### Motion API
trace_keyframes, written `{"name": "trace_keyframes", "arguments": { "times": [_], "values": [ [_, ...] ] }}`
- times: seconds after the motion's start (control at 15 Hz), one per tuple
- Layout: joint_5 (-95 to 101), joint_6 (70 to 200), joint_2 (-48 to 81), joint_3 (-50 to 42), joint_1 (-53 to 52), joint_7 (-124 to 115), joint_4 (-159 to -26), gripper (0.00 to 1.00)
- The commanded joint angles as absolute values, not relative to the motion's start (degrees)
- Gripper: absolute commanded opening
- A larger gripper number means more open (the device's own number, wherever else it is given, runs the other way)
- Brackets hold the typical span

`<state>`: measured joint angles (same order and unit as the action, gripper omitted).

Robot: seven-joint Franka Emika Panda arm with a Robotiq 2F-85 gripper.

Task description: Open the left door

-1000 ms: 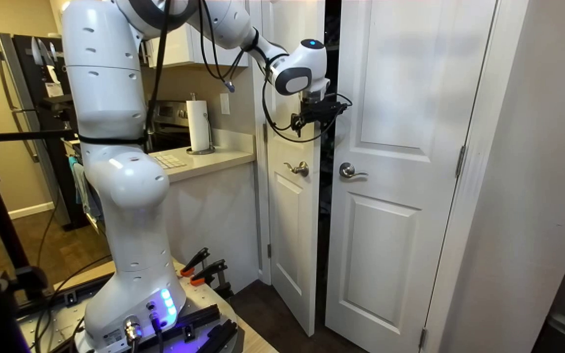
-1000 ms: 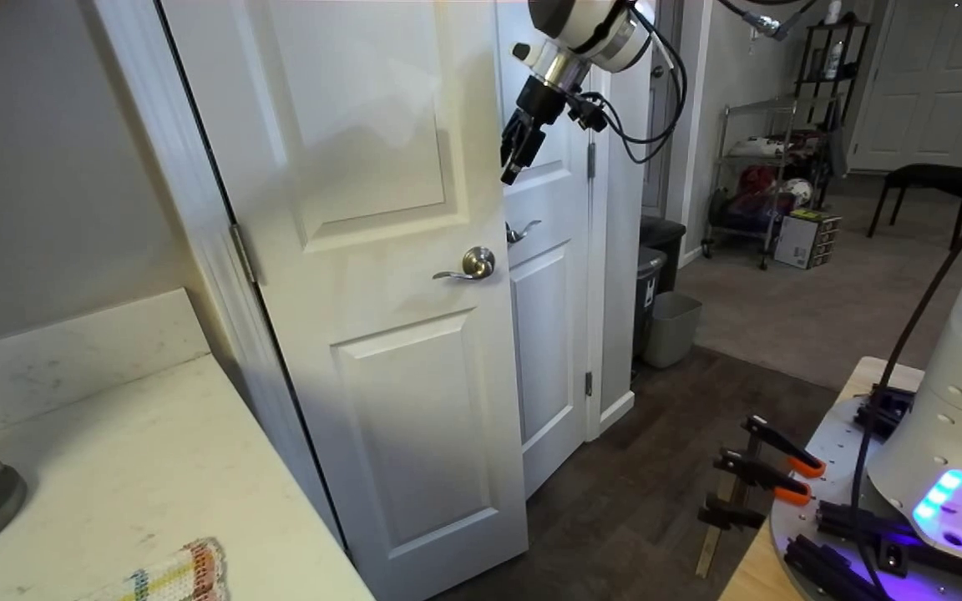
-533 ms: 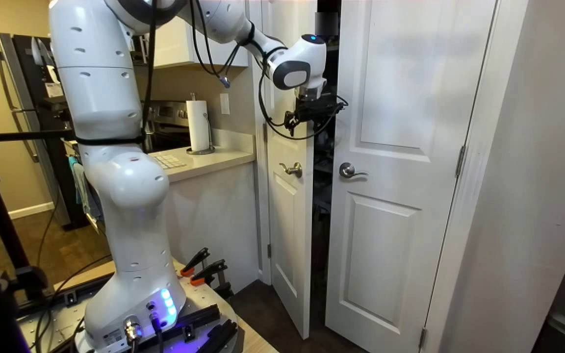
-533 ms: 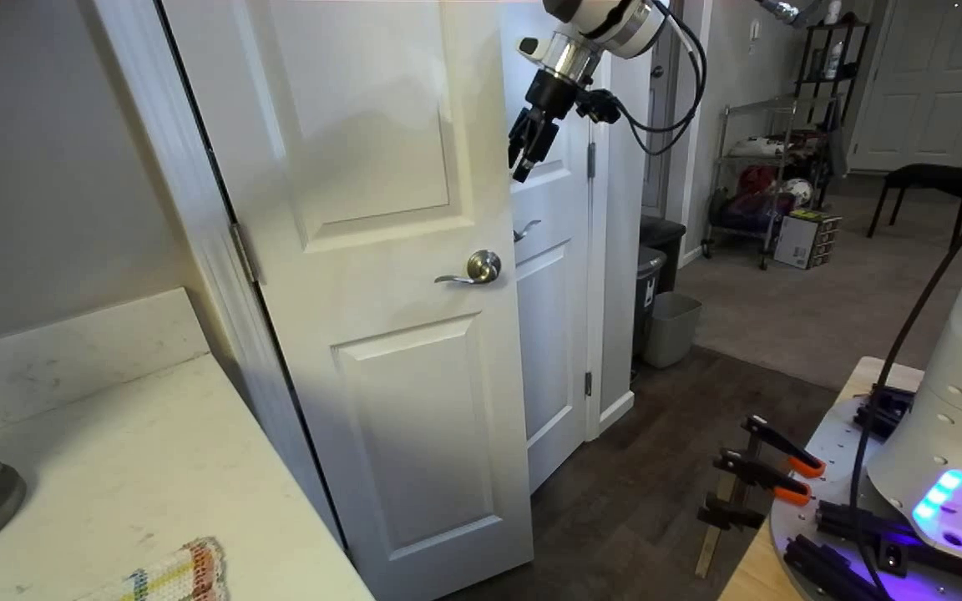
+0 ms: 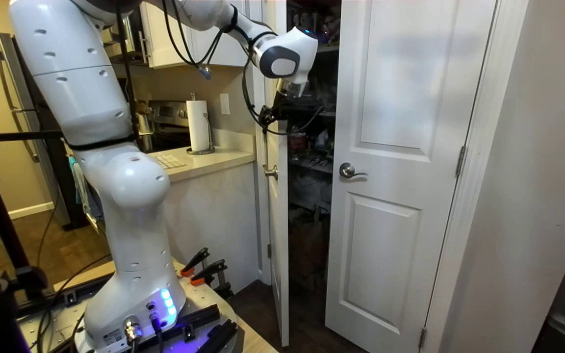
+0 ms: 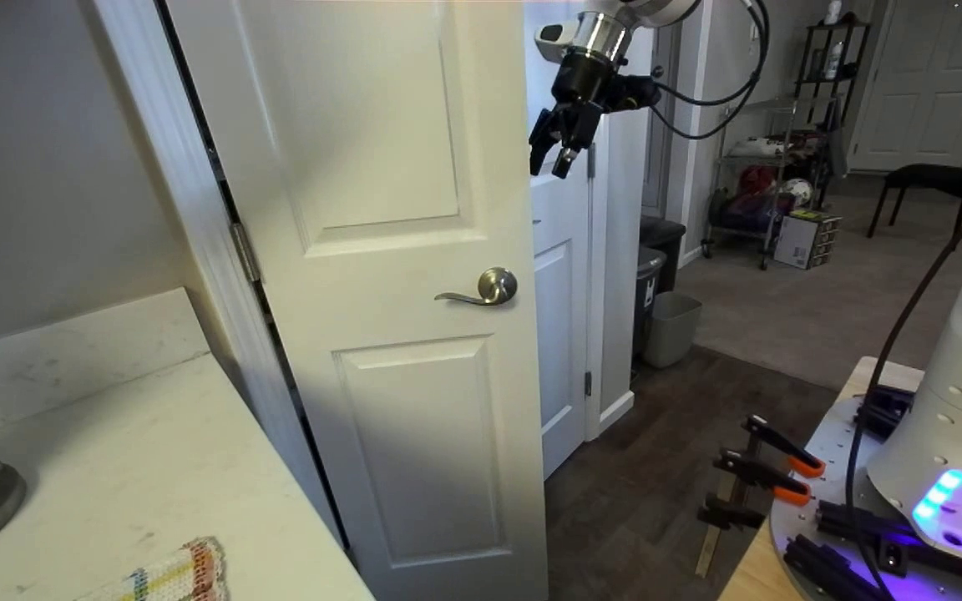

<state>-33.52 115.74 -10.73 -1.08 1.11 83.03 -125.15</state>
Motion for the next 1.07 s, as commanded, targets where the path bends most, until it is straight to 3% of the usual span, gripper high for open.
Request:
{"name": "trace_keyframes", "arguments": {
  "times": [0.0,1.0],
  "values": [
    [-34.94,112.12,-13.85,-1.38,-1.9,84.8,-126.72,1.0],
    [-27.93,114.47,-14.46,-4.22,0.62,79.9,-128.44,1.0]
  ]
}}
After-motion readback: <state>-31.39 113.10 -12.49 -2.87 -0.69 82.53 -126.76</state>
